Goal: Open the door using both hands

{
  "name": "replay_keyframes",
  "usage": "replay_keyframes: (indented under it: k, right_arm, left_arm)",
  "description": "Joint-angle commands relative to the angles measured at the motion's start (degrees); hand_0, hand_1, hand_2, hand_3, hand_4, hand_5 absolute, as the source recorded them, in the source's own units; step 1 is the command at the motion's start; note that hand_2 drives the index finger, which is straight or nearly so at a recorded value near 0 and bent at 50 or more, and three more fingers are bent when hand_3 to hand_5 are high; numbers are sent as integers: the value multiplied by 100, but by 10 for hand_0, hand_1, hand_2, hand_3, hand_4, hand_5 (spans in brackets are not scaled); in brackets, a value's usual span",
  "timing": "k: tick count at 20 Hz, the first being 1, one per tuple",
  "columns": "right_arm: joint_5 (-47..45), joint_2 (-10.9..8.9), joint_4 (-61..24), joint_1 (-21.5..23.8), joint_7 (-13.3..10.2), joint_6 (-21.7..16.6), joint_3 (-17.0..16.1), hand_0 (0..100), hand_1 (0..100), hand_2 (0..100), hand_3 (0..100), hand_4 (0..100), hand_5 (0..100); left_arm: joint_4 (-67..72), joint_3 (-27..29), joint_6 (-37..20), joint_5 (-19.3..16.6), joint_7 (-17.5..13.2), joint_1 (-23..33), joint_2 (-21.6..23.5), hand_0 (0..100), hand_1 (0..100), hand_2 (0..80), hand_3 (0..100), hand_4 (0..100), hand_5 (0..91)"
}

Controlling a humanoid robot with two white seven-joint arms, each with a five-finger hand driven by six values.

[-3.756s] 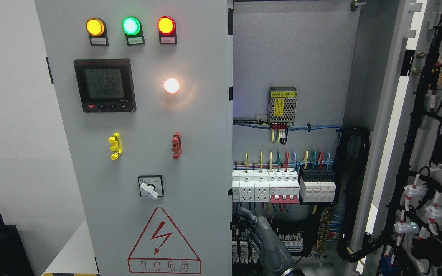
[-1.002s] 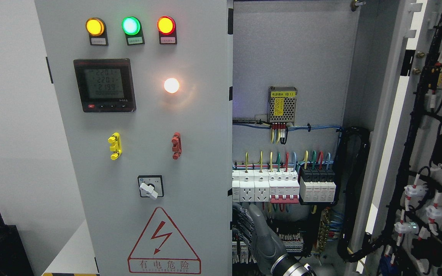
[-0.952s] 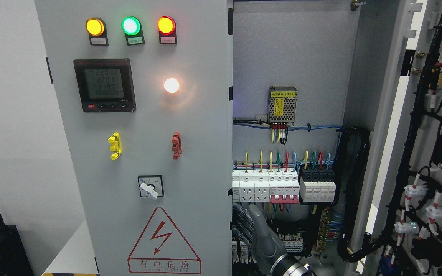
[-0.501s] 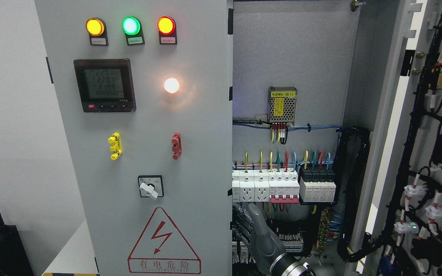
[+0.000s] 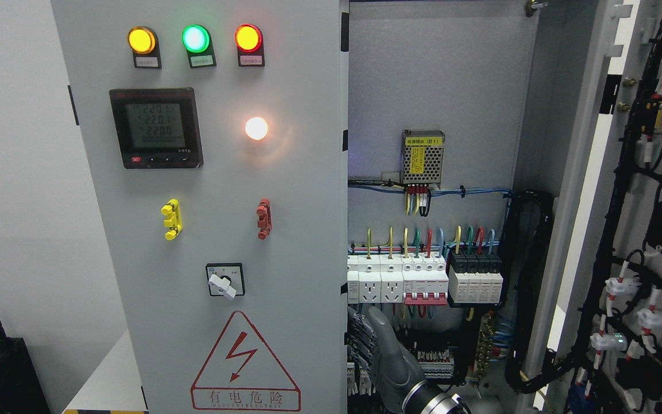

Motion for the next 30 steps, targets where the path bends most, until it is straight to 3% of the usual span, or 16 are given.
replay_keyframes:
  k: [1,5,9,25,27,30]
  right_arm:
    - [-103,-7,62,-95,45,1,55,0,0,0,0,0,0]
    - [-297,-33,105,-139,54,71,55,0,0,0,0,0,0]
    - [-297,-50,167,-191,247,71,55,0,0,0,0,0,0]
    - [-297,-121,360,-280,309,71,37,0,0,0,0,0,0]
    - [-297,-121,360,-280,449,71,37,0,0,0,0,0,0]
    - [-306,-165,360,-280,476,71,19,0,0,0,0,0,0]
  left_arm:
    - [-1,141,-1,0,1,0,0,0,0,0,0,32,0]
    - [-1,141,-1,0,1,0,0,0,0,0,0,33,0]
    - [-1,141,-1,0,1,0,0,0,0,0,0,33,0]
    - [-1,141,-1,0,1,0,0,0,0,0,0,33,0]
    - [-1,141,-1,0,1,0,0,0,0,0,0,33,0]
    - [-1,141,-1,0,1,0,0,0,0,0,0,32,0]
